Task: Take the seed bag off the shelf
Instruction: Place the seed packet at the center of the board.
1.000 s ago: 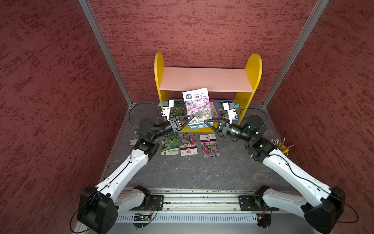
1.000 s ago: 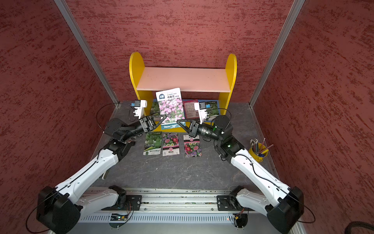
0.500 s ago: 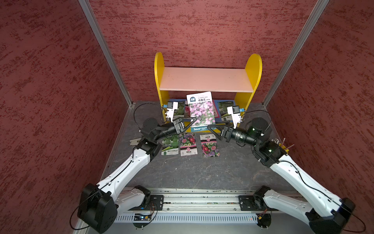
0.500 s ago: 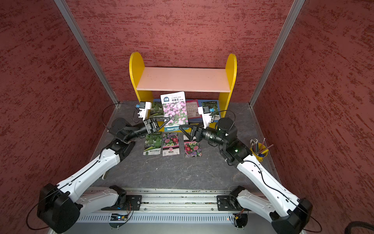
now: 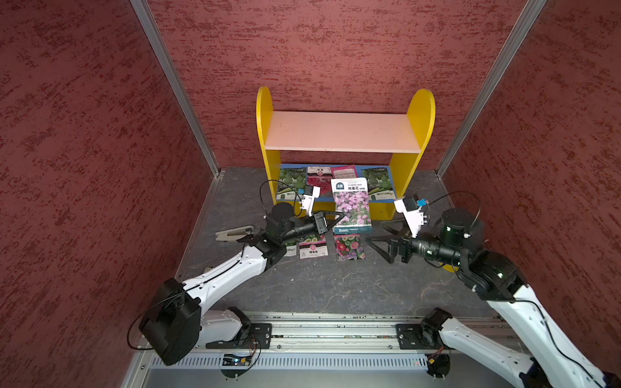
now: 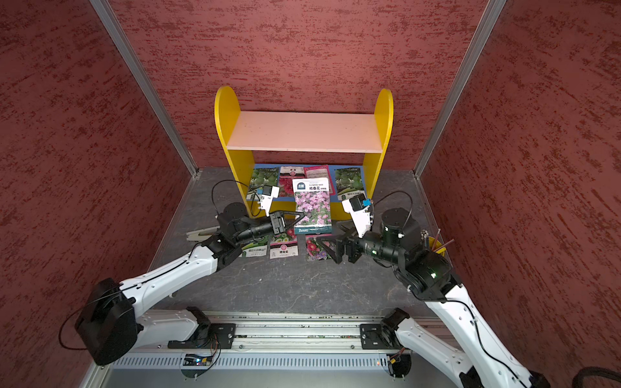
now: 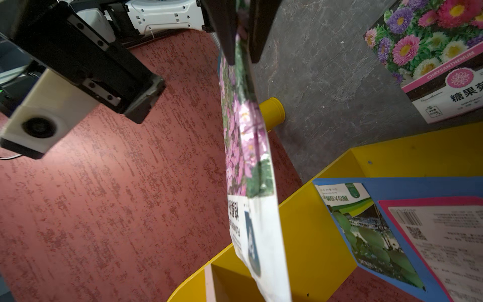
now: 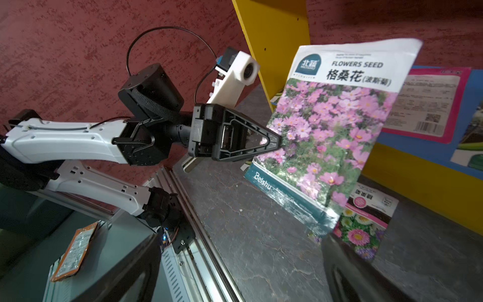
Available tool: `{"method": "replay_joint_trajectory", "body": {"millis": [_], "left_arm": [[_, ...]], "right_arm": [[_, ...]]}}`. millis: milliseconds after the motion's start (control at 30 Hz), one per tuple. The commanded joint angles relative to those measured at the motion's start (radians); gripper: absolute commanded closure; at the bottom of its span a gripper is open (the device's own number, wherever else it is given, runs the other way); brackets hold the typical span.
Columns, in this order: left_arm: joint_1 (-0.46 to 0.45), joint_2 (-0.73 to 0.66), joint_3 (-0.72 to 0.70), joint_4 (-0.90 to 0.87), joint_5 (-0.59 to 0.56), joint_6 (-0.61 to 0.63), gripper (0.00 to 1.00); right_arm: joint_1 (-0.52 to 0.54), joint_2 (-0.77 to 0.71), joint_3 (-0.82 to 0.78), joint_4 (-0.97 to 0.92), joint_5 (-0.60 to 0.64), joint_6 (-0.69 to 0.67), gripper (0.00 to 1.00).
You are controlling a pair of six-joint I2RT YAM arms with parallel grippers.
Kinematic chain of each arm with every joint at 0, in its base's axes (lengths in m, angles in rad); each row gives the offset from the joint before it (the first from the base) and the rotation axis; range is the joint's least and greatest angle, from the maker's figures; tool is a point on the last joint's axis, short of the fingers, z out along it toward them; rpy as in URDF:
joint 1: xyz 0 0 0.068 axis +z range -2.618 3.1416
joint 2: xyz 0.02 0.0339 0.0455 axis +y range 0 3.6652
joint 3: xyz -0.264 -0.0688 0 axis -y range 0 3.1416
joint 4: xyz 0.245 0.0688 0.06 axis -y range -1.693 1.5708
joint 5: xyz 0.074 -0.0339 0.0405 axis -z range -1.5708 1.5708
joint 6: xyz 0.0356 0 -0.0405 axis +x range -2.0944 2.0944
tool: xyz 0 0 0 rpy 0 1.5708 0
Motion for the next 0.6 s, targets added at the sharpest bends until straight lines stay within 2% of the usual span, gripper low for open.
{"method": "replay_joint_trajectory", "body": {"millis": [0, 233, 567], "left_arm": [[-0.042, 0.069, 0.016, 0.037, -0.072, 0.018, 1.0], [-0.096, 0.294, 0.075, 0.155, -0.077, -0.048, 1.0], [-0.166, 0.578, 0.245, 0.138, -0.112, -0.111, 1.0]], "right_arm": [[-0.001, -0.024, 0.033, -0.152, 0.079, -0.053, 0.01], [-0.001, -0.08, 0.003, -0.207, 0.209, -0.013, 0.01], [-0.001, -0.111, -0.036, -0.205, 0.249, -0.001, 0.02]]}}
